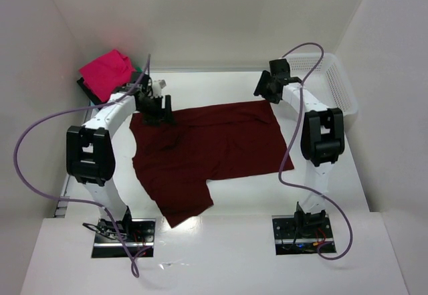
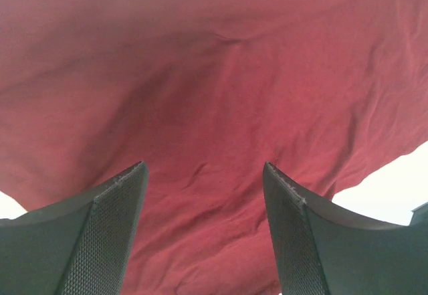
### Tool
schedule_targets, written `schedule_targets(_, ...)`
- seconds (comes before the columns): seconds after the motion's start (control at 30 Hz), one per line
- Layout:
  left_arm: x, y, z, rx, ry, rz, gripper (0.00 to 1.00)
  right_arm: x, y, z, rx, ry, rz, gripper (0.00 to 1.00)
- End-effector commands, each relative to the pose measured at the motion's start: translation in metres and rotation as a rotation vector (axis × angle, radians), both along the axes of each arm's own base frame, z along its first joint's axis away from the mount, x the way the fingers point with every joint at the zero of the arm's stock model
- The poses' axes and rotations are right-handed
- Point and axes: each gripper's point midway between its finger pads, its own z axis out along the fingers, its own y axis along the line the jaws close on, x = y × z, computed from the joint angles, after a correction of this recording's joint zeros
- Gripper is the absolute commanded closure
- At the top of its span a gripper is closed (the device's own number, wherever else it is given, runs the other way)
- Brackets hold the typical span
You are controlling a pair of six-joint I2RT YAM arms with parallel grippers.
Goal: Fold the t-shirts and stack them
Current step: Fold the flattened tshirt in 1/3 of the way
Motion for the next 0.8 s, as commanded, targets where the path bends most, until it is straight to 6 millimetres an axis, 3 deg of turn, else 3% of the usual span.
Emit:
schedule_targets(0.0, -0.007, -0.017, -0.022, 0.100, 0.027, -0.020, 0.23, -0.007, 0.011, 0.055, 0.068, -0.134, 0.039, 0.33)
schedule_targets(0.07, -0.010, -0.015, -0.033, 0.183, 0.041, 0.008, 0.23, -0.018, 0.028, 0.061, 0.088, -0.141, 0.083, 0.33)
schedule_targets(0.23, -0.015, -0.008, -0.049, 0.311, 0.065, 0.046, 0.25, -0.041, 0.044, 0.033, 0.103, -0.084, 0.111, 0.33)
schedule_targets(0.3, -0.018, -0.004, -0.061, 0.373, 0.082, 0.046, 0.29, -0.045, 0.046, 0.028, 0.109, -0.070, 0.119, 0.33)
schedule_targets(0.47, -0.025, -0.018, -0.076, 0.412, 0.107, 0.011, 0.34, -0.048, 0.045, 0.023, 0.108, -0.058, 0.119, 0.33)
schedule_targets(0.6, -0.027, -0.021, -0.080, 0.416, 0.116, 0.000, 0.36, -0.047, 0.044, 0.023, 0.101, -0.060, 0.112, 0.33)
schedule_targets(0.77, -0.029, -0.024, -0.071, 0.395, 0.115, -0.007, 0.34, -0.047, 0.044, 0.023, 0.107, -0.059, 0.106, 0.33)
